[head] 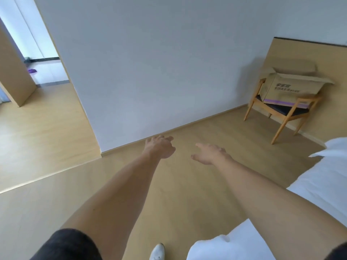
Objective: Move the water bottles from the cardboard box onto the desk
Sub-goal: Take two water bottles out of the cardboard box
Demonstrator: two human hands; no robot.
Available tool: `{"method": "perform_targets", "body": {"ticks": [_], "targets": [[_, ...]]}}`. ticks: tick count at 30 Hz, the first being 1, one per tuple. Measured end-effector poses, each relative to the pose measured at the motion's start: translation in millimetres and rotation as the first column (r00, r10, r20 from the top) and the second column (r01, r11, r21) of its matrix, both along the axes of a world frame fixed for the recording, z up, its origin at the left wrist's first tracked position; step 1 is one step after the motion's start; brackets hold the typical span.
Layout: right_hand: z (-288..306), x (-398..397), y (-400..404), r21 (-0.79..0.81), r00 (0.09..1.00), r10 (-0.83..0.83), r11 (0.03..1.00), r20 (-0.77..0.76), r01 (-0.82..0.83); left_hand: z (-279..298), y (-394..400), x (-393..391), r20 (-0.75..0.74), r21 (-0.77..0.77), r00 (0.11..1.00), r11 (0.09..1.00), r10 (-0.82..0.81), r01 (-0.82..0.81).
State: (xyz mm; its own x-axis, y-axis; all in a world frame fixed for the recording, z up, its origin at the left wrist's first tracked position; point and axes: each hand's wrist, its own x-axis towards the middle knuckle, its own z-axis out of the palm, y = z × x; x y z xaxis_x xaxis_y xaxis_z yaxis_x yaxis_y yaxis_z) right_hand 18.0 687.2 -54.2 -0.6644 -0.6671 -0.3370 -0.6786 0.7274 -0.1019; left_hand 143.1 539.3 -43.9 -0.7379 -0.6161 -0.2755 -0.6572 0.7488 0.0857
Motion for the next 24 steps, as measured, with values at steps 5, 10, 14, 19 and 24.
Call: {"method": "perform_targets", "body": {"ticks": [5,10,14,19,24], "targets": [[9,-68,-58,0.031,0.994,-0.103,0.994,-0.036,0.104,13,-71,-89,-0.019,0.019,0.991,0.991,-0.136,0.136],[18,-131,-84,0.039,0.977,-0.193,0.98,-0.089,0.198,20,-106,-179,-0.051,0.046,0.964,0.963,-0.261,0.264],[17,-181,-74,0.04,0.948,-0.31,0.949,-0.078,0.314,12,-102,-248,-0.045,0.068,0.927,0.925,-0.372,0.375],[6,-249,-42,0.039,0.883,-0.467,0.882,-0.052,0.469,3,-74,-333,-0.035,0.074,0.862,0.859,-0.505,0.507],[-5,-334,-12,0.015,0.813,-0.583,0.812,-0.005,0.583,-1,-54,-427,-0.039,0.04,0.807,0.806,-0.59,0.591]]}}
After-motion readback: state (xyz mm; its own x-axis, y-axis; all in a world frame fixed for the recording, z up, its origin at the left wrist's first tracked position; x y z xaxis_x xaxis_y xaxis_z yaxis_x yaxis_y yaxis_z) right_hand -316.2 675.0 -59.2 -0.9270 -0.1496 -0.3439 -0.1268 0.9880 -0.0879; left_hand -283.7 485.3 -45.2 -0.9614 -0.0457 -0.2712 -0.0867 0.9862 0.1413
